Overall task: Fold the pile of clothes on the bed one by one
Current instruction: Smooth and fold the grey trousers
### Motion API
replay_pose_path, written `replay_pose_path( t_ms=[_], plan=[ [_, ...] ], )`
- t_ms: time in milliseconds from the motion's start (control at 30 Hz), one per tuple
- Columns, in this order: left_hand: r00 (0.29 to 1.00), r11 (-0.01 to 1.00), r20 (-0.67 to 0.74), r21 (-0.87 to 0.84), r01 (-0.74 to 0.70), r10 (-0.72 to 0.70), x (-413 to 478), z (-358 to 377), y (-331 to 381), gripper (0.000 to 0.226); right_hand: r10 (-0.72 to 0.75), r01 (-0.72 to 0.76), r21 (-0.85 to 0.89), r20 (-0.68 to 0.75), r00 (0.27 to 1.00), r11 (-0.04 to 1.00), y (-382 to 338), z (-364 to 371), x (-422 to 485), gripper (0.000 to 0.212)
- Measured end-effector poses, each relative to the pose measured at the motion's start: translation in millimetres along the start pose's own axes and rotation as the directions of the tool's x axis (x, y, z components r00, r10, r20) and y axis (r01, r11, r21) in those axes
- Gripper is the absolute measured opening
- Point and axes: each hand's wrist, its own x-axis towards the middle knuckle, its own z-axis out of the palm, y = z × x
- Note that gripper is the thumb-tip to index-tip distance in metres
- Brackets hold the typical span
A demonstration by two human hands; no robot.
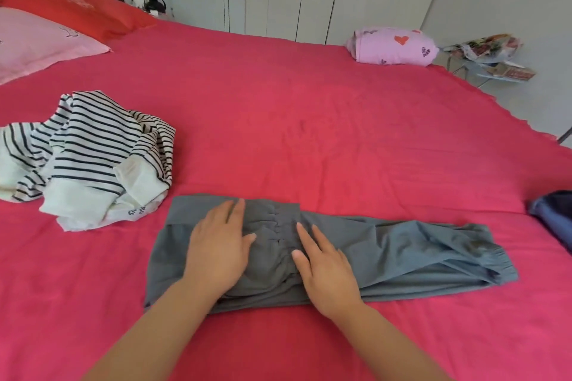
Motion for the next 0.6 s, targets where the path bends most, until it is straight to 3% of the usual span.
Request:
replay_pose_path(
  t_ms=[133, 300, 400, 467, 533, 600],
  plan=[
    [0.963, 0.977, 0.162, -0.034, -0.212, 0.215, 8.5, 40.9, 75.1, 0.059, 0.128, -0.116, -0.209, 0.046, 0.991, 0.971, 60.9, -16.5, -5.5, 0.13],
    [0.925, 0.955, 0.331, 0.159, -0.252, 0.189, 10.1, 93.5, 107.2, 0.064, 0.243, -0.229, -0.295, 0.01, 0.97, 0.928, 141.8, -48.1, -23.2, 0.122],
    [0.918, 0.953, 0.338, 0.144, -0.267, 0.206, 5.5, 108.2, 104.1, 0.074, 0.25, -0.27, -0.272, -0.106, 0.963, 0.924, 183.0, -68.1, -30.4, 0.093],
    [0.913, 0.946, 0.337, 0.144, -0.291, 0.23, 2.1, 113.4, 104.0, 0.076, 0.154, -0.214, -0.165, -0.316, 0.936, 0.963, 206.0, -84.2, -34.1, 0.065],
    [0.925, 0.949, 0.311, 0.153, -0.276, 0.219, -0.4, 115.5, 101.8, 0.077, 0.066, -0.182, -0.171, -0.528, 0.847, 0.968, 230.1, -99.5, -38.6, 0.039],
    [0.928, 0.955, 0.307, 0.138, -0.261, 0.209, 0.0, 116.2, 101.8, 0.076, 0.185, -0.315, -0.111, -0.613, 0.768, 0.943, 247.0, -114.1, -39.6, 0.027]
  ],
)
